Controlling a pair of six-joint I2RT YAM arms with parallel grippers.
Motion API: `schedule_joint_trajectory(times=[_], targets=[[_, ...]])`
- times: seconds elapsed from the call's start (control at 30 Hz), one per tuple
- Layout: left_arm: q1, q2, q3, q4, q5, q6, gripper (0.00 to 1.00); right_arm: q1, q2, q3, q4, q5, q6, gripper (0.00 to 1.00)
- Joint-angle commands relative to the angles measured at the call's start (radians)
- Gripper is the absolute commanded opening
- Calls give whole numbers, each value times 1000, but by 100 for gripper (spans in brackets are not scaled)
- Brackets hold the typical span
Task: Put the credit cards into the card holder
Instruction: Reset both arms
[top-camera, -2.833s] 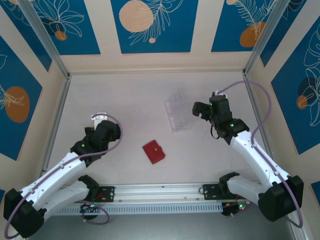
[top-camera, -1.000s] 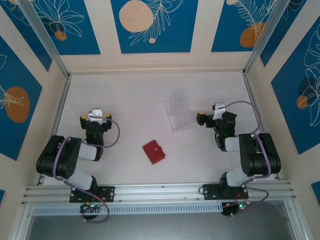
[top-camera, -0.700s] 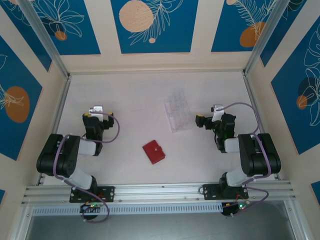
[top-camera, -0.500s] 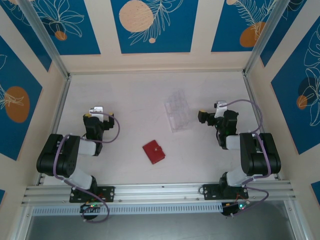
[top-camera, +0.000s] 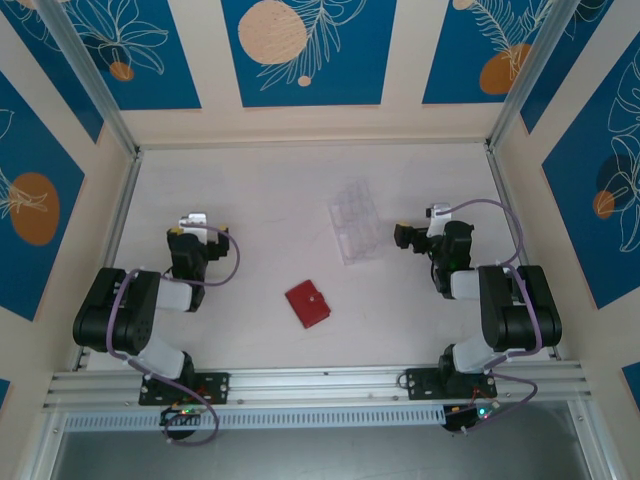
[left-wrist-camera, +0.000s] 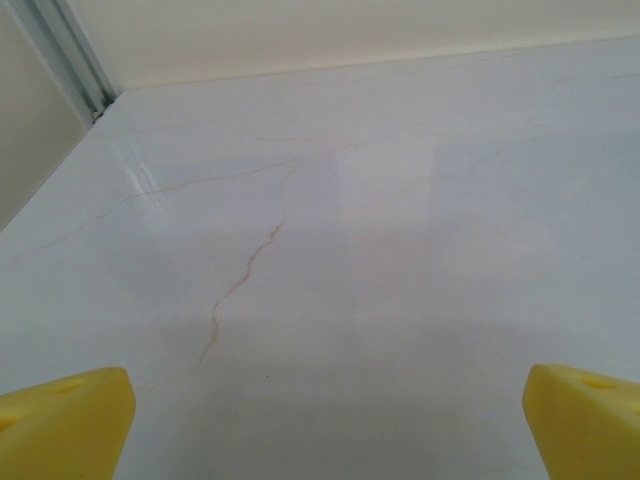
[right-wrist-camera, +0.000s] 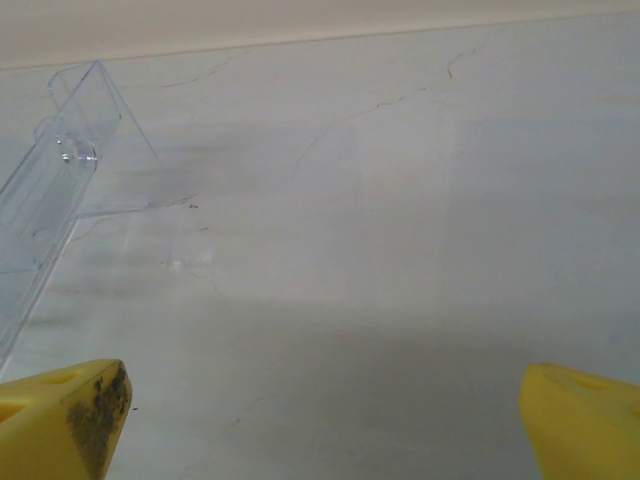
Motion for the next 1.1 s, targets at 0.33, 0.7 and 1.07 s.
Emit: schedule_joint_trajectory(times=[0.33,0.7,1.07], targets=[[5,2,26,-25,149,53,100,5,1,21,-5,14,-3,99],[5,2,27,-27,149,52,100,6,2,23,-8,19,-5,99],[9,2,33,-40,164,48,100,8,3,22,-7,22,-6,99]])
